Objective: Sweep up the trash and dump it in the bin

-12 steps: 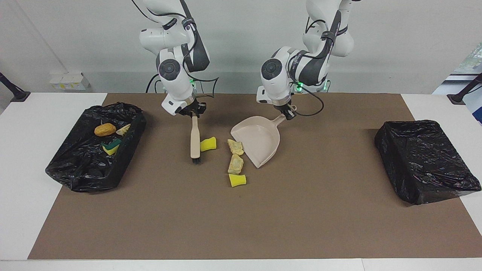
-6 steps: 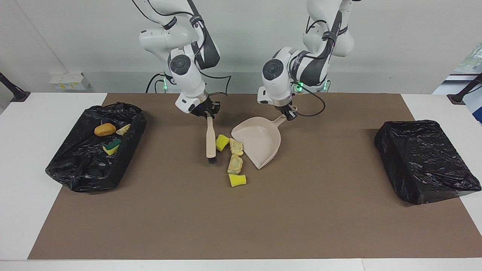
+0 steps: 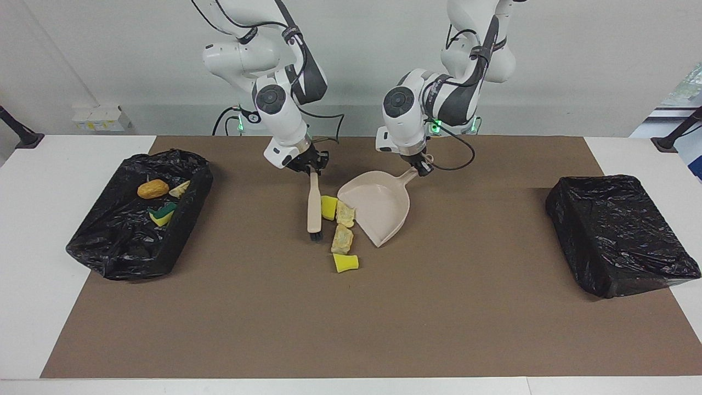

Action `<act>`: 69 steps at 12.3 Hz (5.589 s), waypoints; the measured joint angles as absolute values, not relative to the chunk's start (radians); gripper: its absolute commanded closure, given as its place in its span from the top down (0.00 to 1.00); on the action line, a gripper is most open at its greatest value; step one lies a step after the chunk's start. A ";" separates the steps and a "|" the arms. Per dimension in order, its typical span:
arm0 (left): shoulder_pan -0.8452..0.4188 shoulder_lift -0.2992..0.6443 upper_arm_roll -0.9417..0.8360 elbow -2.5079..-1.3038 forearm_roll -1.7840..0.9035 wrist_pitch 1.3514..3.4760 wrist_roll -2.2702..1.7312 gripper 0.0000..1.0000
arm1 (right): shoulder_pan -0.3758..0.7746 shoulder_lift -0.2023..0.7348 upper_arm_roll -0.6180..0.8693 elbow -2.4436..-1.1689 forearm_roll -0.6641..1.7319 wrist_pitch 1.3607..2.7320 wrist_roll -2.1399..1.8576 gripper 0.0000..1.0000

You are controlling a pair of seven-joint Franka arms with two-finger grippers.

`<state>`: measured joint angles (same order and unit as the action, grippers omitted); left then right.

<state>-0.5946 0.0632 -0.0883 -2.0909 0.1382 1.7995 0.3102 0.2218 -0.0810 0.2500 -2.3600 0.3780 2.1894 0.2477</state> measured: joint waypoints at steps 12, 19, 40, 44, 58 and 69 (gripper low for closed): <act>-0.579 0.075 -0.088 -2.094 0.138 1.892 0.336 0.00 | 0.308 -0.005 0.252 -2.225 0.545 2.238 0.281 0.00; -0.535 0.090 -0.087 -2.081 0.138 1.898 0.407 0.00 | 0.222 -0.006 0.236 -2.186 0.425 2.078 0.190 0.00; -0.392 0.275 -0.087 -1.814 0.294 1.829 0.776 0.00 | 0.128 0.332 0.245 -1.822 0.022 1.941 0.028 0.00; -0.393 0.278 -0.090 -1.812 0.294 1.830 0.776 0.00 | 0.137 0.348 0.245 -1.821 0.076 1.952 0.071 0.00; -0.426 0.285 -0.096 -1.841 0.293 1.901 0.752 0.00 | 0.279 0.367 0.248 -1.817 0.264 2.099 0.252 0.00; -0.354 0.284 -0.088 -1.859 0.248 1.968 0.876 0.00 | 0.277 0.352 0.242 -1.794 0.208 2.007 0.282 0.00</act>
